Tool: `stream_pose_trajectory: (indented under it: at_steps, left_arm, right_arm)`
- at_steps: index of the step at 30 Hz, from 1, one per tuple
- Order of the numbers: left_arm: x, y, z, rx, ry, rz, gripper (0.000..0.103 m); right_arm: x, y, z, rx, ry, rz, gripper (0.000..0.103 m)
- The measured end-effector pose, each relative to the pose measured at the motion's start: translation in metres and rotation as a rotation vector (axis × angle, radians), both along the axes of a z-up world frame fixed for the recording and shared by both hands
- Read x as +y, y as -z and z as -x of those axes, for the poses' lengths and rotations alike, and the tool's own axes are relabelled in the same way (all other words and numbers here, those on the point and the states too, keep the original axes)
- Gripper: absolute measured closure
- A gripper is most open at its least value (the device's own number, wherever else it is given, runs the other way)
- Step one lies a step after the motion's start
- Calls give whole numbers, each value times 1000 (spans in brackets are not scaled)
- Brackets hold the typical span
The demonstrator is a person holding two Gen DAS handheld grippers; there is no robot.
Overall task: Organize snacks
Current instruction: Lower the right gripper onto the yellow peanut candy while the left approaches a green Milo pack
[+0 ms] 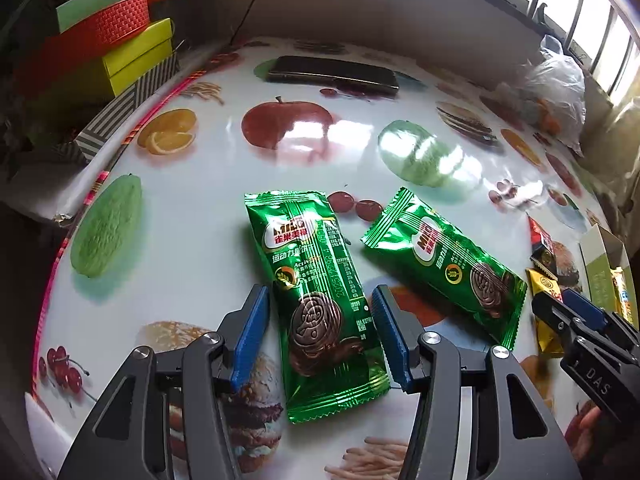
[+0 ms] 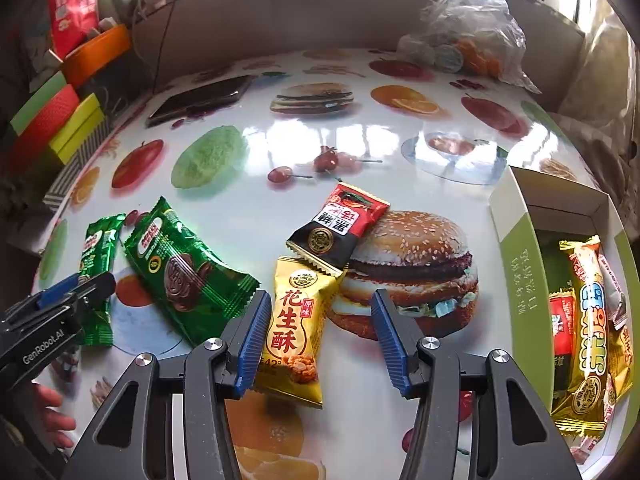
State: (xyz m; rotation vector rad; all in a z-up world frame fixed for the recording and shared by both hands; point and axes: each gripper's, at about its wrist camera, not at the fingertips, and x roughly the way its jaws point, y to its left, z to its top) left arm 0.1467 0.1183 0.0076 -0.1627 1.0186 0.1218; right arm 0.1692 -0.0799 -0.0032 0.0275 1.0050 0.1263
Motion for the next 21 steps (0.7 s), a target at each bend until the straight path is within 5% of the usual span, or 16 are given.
stream_pose_trajectory:
  at_steps: [9, 21]
  left_arm:
    - [-2, 2, -1, 8, -2, -49, 49]
    - [-2, 2, 3, -11, -8, -70, 57]
  right_arm:
    - [-4, 0, 1, -1, 18, 9, 51]
    - [-8, 0, 7, -25, 30, 51, 72]
